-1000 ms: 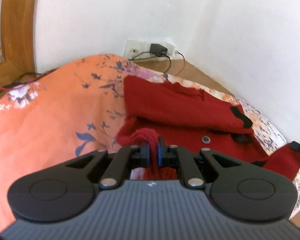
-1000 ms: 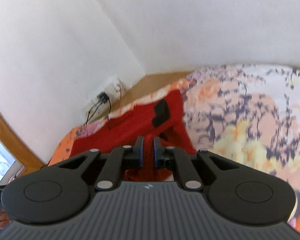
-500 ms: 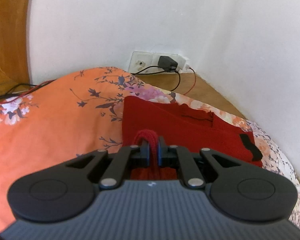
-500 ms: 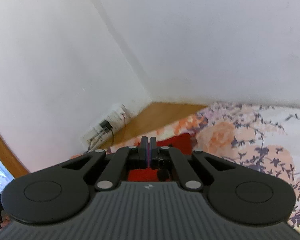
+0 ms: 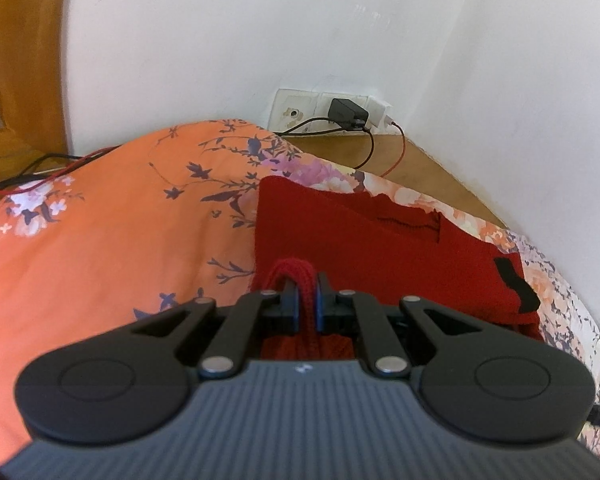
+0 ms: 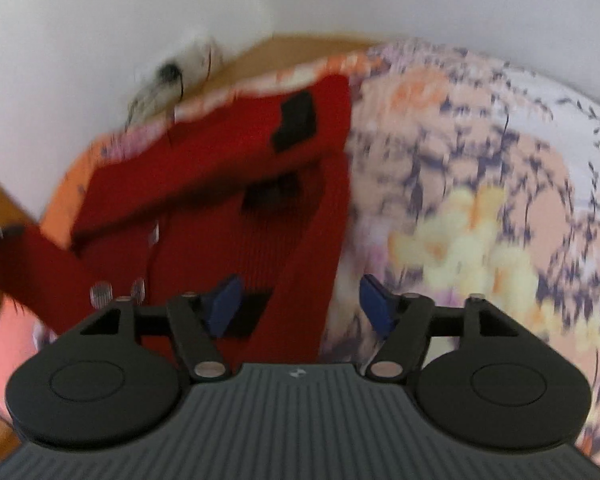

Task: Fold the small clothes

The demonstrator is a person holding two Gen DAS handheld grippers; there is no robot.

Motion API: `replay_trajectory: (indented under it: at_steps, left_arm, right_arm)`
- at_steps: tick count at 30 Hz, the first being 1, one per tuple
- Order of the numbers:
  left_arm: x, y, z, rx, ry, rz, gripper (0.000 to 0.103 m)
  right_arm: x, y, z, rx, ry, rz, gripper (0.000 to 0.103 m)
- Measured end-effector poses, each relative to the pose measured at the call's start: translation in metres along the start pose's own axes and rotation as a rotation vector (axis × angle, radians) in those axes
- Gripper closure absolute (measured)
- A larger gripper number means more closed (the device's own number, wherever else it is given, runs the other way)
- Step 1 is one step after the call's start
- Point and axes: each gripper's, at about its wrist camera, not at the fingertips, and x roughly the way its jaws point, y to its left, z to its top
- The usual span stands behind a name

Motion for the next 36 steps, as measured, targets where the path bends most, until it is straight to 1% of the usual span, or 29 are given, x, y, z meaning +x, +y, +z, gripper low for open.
replay_trajectory:
  at_steps: [2, 4, 7, 9, 10, 11, 12, 13, 14, 16, 19, 22, 24, 27, 31, 36]
  left_arm:
    - [-0.004, 0.001, -0.003, 0.006, -0.002, -0.002, 0.094]
    - [-0.008, 0.003, -0.007, 0.010, -0.001, -0.006, 0.094]
    - [-0.013, 0.008, -0.012, 0.015, 0.004, -0.010, 0.094]
    - [-0.015, 0.011, -0.016, 0.014, 0.010, -0.014, 0.094]
    - [-0.017, 0.013, -0.018, 0.015, 0.013, -0.016, 0.094]
    - [-0.019, 0.015, -0.019, 0.018, 0.014, -0.019, 0.094]
    - [-0.022, 0.018, -0.022, 0.022, 0.016, -0.025, 0.094]
    - [-0.023, 0.019, -0.023, 0.024, 0.017, -0.029, 0.094]
    - [-0.025, 0.021, -0.024, 0.025, 0.019, -0.035, 0.094]
    - [-0.029, 0.025, -0.026, 0.017, 0.024, -0.052, 0.094]
    - [-0.034, 0.031, -0.026, -0.007, 0.028, -0.081, 0.094]
    - [-0.036, 0.031, -0.021, -0.024, 0.032, -0.087, 0.094]
    - [-0.035, 0.029, -0.016, -0.030, 0.030, -0.085, 0.094]
    - [-0.032, 0.025, -0.005, -0.046, 0.015, -0.075, 0.094]
    - [-0.023, 0.021, 0.014, -0.082, -0.002, -0.045, 0.094]
    - [0.001, 0.021, 0.041, -0.129, -0.022, 0.003, 0.094]
  right_arm:
    - [0.002, 0.012, -0.014, -0.017, 0.039, -0.023, 0.023]
    - [0.003, 0.024, -0.026, -0.041, 0.075, -0.015, 0.022]
    - [0.006, 0.038, -0.041, -0.062, 0.121, -0.002, 0.022]
    - [0.007, 0.044, -0.049, -0.068, 0.122, -0.023, 0.027]
    - [0.006, 0.045, -0.053, -0.064, 0.114, -0.036, 0.041]
    - [0.004, 0.044, -0.056, -0.050, 0.102, -0.047, 0.060]
    - [0.003, 0.042, -0.058, -0.033, 0.091, -0.052, 0.069]
    - [-0.001, 0.039, -0.059, -0.007, 0.070, -0.044, 0.083]
    - [-0.004, 0.034, -0.058, 0.014, 0.054, -0.032, 0.087]
    - [-0.015, 0.027, -0.057, 0.067, 0.002, 0.015, 0.088]
    - [-0.034, 0.019, -0.048, 0.149, -0.079, 0.060, 0.089]
    - [-0.051, 0.019, -0.033, 0.185, -0.165, 0.087, 0.090]
    - [-0.055, 0.019, -0.021, 0.197, -0.200, 0.110, 0.090]
    - [-0.052, 0.023, 0.002, 0.188, -0.237, 0.135, 0.090]
    - [-0.041, 0.024, 0.038, 0.176, -0.277, 0.145, 0.090]
    - [-0.020, 0.022, 0.086, 0.183, -0.317, 0.122, 0.090]
